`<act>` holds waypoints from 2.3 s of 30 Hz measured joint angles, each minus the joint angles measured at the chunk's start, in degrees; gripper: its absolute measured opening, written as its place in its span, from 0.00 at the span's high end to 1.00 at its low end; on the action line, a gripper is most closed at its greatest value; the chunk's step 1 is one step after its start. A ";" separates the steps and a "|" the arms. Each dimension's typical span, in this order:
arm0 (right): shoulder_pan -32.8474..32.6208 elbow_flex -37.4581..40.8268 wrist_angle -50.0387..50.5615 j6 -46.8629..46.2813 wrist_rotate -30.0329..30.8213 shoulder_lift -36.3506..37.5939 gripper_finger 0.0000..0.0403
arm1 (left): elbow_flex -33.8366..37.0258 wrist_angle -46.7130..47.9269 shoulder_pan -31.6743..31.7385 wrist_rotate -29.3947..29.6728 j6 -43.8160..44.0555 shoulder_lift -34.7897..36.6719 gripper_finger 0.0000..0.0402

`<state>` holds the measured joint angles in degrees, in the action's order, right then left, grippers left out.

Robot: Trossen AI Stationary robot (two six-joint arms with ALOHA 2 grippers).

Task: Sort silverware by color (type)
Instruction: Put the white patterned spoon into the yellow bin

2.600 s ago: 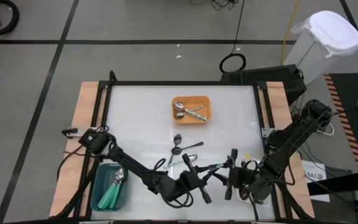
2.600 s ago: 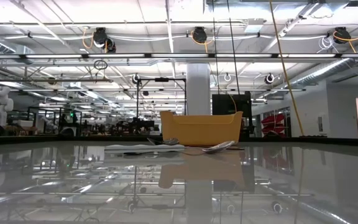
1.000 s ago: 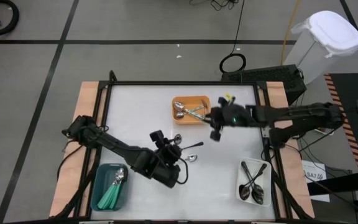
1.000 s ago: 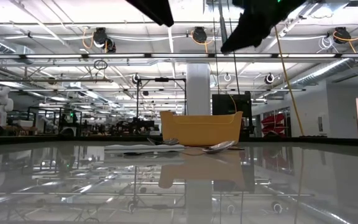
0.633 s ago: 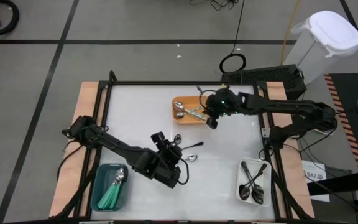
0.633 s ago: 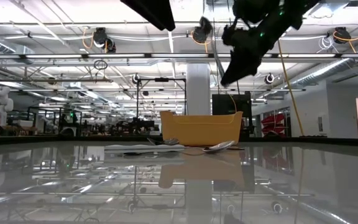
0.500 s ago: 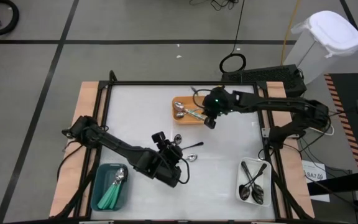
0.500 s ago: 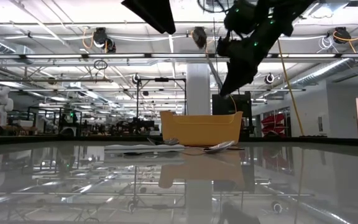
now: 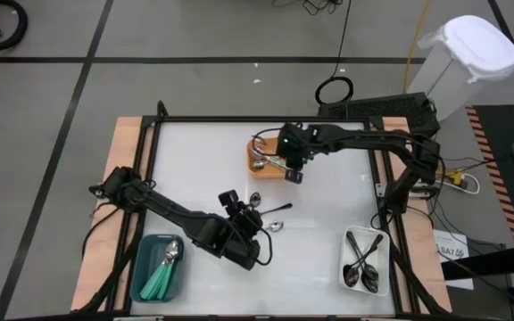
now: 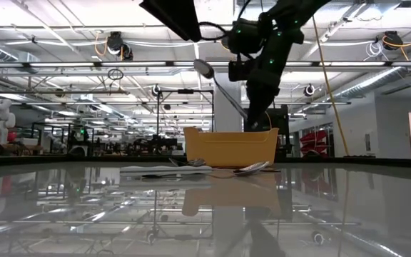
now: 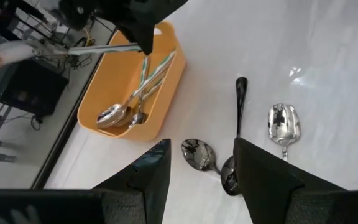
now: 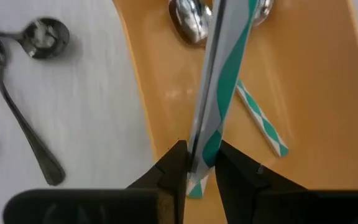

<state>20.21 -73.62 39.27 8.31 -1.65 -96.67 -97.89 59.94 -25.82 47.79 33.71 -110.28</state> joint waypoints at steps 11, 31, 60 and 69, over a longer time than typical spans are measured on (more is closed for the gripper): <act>2.10 -3.64 6.80 1.32 0.02 -5.74 0.83 | 0.00 0.00 -1.36 -3.25 0.28 0.00 0.56; 2.22 -3.64 7.76 1.41 0.04 -6.35 0.81 | 0.00 -0.02 -2.52 -4.48 1.51 0.00 0.56; 1.51 -3.64 8.83 -0.71 3.07 -1.18 0.44 | 0.00 0.22 -2.83 -4.48 1.51 0.02 0.57; -1.24 -2.30 -6.29 7.39 -1.64 -3.48 0.46 | 0.00 0.40 -3.44 -4.72 1.27 0.02 0.57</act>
<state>18.97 -75.92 32.98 15.70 -3.29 -100.15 -97.89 60.35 -29.26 43.07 34.99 -110.26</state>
